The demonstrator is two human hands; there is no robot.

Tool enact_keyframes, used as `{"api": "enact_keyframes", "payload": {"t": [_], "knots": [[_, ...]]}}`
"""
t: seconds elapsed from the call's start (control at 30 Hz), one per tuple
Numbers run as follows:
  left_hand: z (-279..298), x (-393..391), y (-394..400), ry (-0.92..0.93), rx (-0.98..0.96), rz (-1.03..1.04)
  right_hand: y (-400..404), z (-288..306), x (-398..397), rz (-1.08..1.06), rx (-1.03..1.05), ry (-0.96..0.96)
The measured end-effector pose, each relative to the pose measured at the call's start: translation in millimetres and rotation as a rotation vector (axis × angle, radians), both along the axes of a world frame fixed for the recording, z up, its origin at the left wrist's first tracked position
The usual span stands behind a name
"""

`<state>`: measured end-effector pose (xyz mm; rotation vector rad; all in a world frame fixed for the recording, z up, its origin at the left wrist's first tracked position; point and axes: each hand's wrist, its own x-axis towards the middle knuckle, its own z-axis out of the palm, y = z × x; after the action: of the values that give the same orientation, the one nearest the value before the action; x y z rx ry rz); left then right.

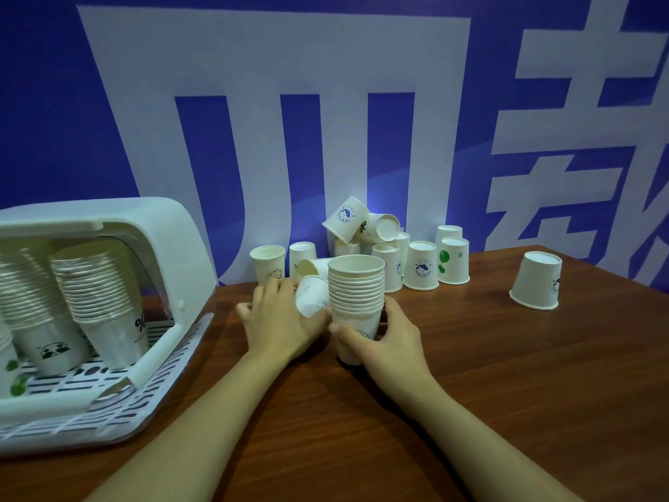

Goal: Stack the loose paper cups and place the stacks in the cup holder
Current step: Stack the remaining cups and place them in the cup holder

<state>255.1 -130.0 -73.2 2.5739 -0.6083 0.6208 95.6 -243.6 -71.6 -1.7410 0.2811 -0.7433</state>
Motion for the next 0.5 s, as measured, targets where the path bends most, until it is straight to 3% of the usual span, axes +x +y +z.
{"api": "enact_keyframes", "payload": {"t": [0.07, 0.17, 0.37, 0.5], "knots": [[2, -2, 1, 0.086, -0.022, 0.044, 0, 0, 0, 0.010, 0.015, -0.002], [2, 0, 3, 0.149, -0.220, 0.020, -1, 0, 1, 0.015, 0.008, 0.003], [41, 0, 2, 0.506, -0.993, -0.210, -1, -2, 2, 0.015, 0.001, 0.007], [87, -14, 1, 0.537, -1.268, -0.409, -1, -1, 2, 0.016, 0.001, 0.013]]}}
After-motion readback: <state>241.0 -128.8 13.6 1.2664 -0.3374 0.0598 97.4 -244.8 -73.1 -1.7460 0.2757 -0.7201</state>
